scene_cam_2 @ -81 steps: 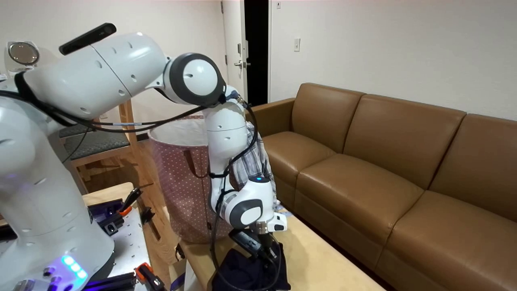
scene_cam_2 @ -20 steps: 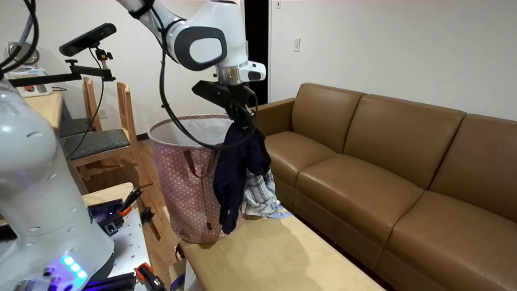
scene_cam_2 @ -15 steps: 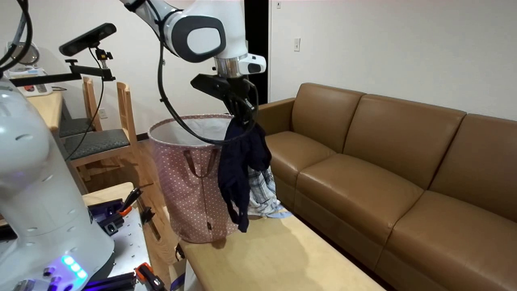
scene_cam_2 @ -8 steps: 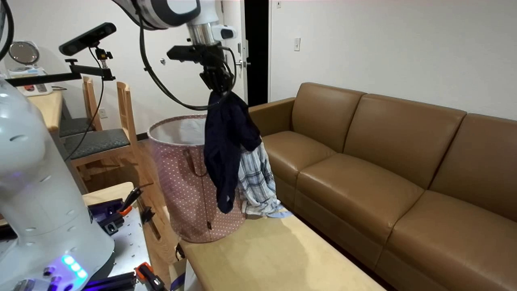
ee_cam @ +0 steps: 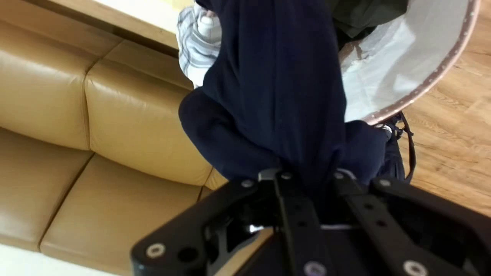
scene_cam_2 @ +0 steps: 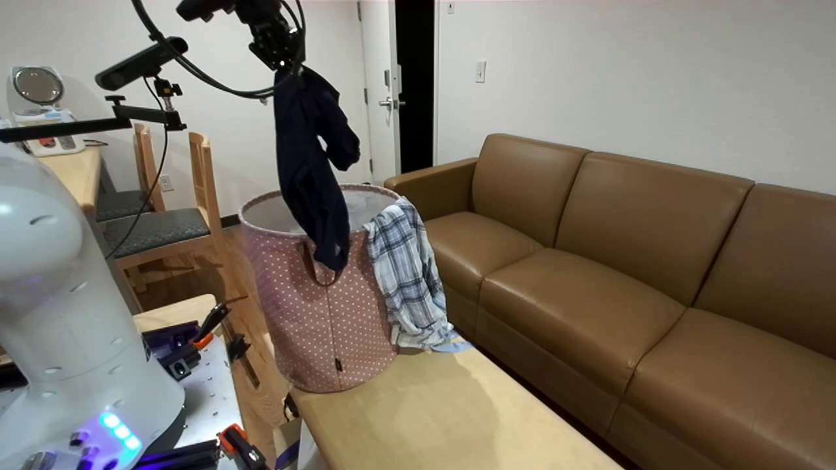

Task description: Move the clothes from the table and put them in the laundry bag

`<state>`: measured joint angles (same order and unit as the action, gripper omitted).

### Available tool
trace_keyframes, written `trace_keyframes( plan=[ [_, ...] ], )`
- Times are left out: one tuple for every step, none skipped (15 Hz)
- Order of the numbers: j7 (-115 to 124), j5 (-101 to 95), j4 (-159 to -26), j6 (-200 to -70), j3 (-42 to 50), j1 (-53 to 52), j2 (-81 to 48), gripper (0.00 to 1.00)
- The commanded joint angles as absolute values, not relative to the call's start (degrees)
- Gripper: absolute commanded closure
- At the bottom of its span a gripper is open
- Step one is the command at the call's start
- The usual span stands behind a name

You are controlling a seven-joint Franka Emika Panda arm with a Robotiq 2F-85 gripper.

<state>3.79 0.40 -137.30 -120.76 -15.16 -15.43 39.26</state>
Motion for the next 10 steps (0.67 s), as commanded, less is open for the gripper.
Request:
trace_keyframes(
  plan=[
    [2.2, -0.2, -137.4, -119.4, -16.9, -17.6, 43.0, 0.92],
    [3.6, 0.5, -137.2, -120.4, -16.7, -17.0, 41.9, 0.88],
    [3.6, 0.5, -137.2, -120.2, -17.2, -17.4, 42.7, 0.88],
    [3.6, 0.5, -137.3, -120.1, -17.4, -17.5, 43.0, 0.88],
    [3.5, 0.5, -137.3, -120.1, -17.3, -17.5, 43.0, 0.88],
    [3.5, 0.5, -137.4, -120.1, -17.3, -17.5, 42.9, 0.88],
    [3.5, 0.5, -137.4, -120.1, -17.3, -17.5, 42.9, 0.88],
    [3.5, 0.5, -137.4, -120.1, -17.3, -17.5, 42.8, 0.88],
    [3.5, 0.5, -137.4, -120.1, -17.3, -17.5, 42.8, 0.88],
    [3.5, 0.5, -137.4, -120.1, -17.3, -17.5, 42.8, 0.92]
  ],
)
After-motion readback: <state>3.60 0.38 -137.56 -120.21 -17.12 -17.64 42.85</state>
